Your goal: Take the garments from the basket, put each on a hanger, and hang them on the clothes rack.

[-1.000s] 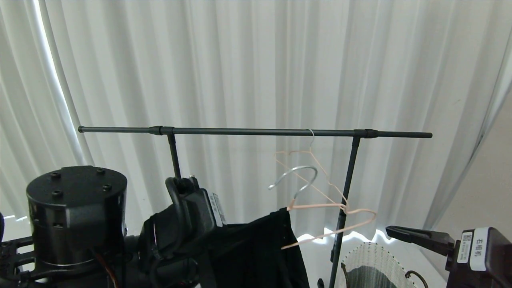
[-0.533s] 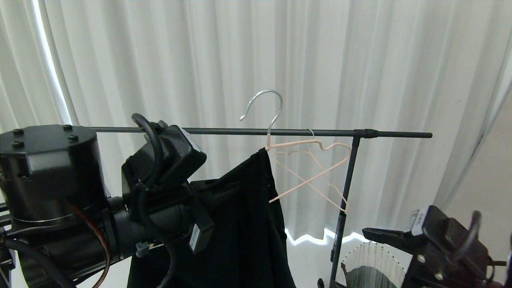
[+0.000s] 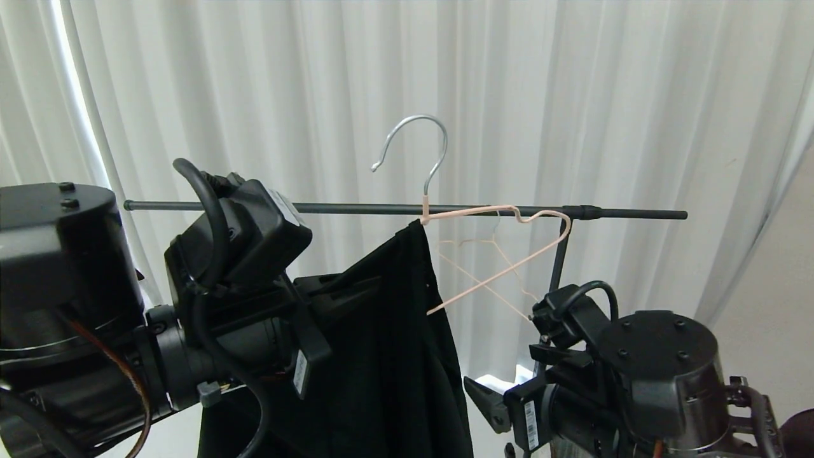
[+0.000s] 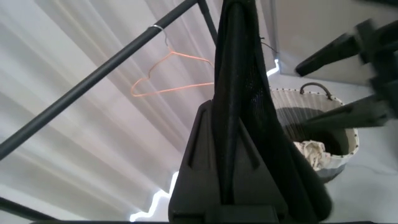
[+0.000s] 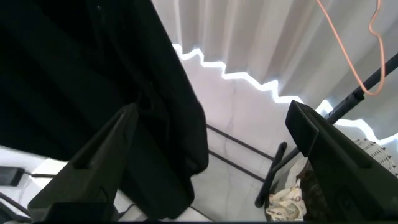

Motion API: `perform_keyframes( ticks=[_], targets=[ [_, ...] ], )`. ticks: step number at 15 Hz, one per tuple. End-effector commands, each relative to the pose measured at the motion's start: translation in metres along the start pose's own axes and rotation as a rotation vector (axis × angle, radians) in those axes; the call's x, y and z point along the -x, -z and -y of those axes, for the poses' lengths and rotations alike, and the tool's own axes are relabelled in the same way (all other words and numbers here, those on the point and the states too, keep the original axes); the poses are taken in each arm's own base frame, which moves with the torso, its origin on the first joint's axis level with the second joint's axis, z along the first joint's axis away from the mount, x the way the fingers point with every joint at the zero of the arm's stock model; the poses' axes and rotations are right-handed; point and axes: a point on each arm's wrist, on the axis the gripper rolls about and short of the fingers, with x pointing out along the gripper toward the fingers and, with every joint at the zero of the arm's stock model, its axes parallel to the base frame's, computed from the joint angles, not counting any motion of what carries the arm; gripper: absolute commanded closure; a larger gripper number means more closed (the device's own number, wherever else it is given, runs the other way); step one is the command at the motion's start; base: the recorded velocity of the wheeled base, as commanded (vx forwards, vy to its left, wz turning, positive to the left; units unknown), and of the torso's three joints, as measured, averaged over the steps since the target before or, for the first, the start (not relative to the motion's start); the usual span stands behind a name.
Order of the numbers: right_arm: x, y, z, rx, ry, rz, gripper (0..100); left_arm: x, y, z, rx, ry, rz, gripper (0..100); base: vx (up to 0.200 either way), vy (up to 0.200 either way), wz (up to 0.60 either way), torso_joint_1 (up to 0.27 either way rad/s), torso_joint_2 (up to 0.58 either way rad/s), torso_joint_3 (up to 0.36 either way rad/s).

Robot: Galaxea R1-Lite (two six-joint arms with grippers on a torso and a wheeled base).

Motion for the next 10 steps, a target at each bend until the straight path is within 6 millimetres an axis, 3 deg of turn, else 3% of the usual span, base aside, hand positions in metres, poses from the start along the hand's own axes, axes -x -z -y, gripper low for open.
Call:
perform_keyframes(
  ticks=[1, 10],
  targets=[
    [-0.0102, 0.0052, -0.0020, 0.010, 0.011, -0.025, 0, 0.0020, -0.0018, 0.0018, -0.003, 0.004, 0.009, 100, 0.000, 0.000, 0.00, 0.000, 0.00, 0.000],
    [-0.0161, 0.0069, -0.0011, 0.015, 0.040, -0.033, 0, 0.0062, -0.0068, 0.0089, -0.010, 0.031, 0.035, 100, 0.000, 0.000, 0.00, 0.000, 0.00, 0.000]
  ],
)
